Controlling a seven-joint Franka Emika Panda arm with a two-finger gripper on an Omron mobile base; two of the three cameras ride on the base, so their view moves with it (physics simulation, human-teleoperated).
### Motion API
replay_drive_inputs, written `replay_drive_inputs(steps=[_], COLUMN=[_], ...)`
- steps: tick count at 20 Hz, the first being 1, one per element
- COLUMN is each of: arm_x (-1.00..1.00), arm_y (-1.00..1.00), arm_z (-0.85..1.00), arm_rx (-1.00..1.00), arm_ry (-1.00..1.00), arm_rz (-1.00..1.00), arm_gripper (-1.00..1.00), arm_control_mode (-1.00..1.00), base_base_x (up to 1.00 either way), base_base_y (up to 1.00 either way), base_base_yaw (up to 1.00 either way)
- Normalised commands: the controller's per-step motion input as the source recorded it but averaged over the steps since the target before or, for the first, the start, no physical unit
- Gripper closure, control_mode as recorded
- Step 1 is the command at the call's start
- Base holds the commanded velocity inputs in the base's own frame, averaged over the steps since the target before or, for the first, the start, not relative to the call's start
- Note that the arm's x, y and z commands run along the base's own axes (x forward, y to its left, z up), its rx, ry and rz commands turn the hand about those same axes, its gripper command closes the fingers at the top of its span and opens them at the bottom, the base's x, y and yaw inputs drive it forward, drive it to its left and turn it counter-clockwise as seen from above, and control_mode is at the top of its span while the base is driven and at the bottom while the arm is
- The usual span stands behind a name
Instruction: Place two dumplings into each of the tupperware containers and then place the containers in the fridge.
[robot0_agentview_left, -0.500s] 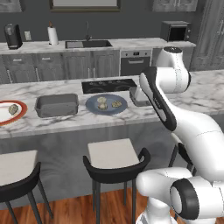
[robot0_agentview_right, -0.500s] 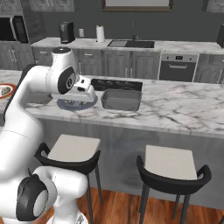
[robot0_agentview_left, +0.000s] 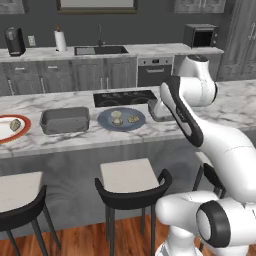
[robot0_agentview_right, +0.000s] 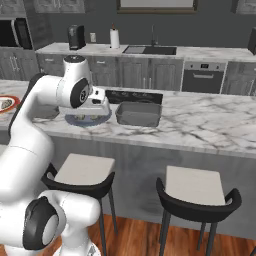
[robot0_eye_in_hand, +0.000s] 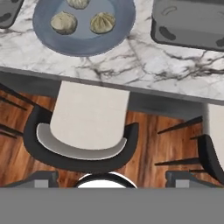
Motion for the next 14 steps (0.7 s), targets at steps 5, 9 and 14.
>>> replay_drive_inputs(steps=[5,9,14], arm_x=[0.36,0.44,0.41], arm_y=[0.01,0.01,0.25], arm_z=[-0.22,-0.2,-0.01], arm_rx=[-0.01,0.0,-0.12], arm_ry=[0.0,0.0,0.03], arm_rz=[0.35,0.4,0.29], arm_gripper=[-1.0,-1.0,-1.0], arm_control_mode=[-1.0,-1.0,-1.0], base_base_x=[0.0,0.0,0.0], base_base_y=[0.0,0.0,0.0], base_base_yaw=[0.0,0.0,0.0])
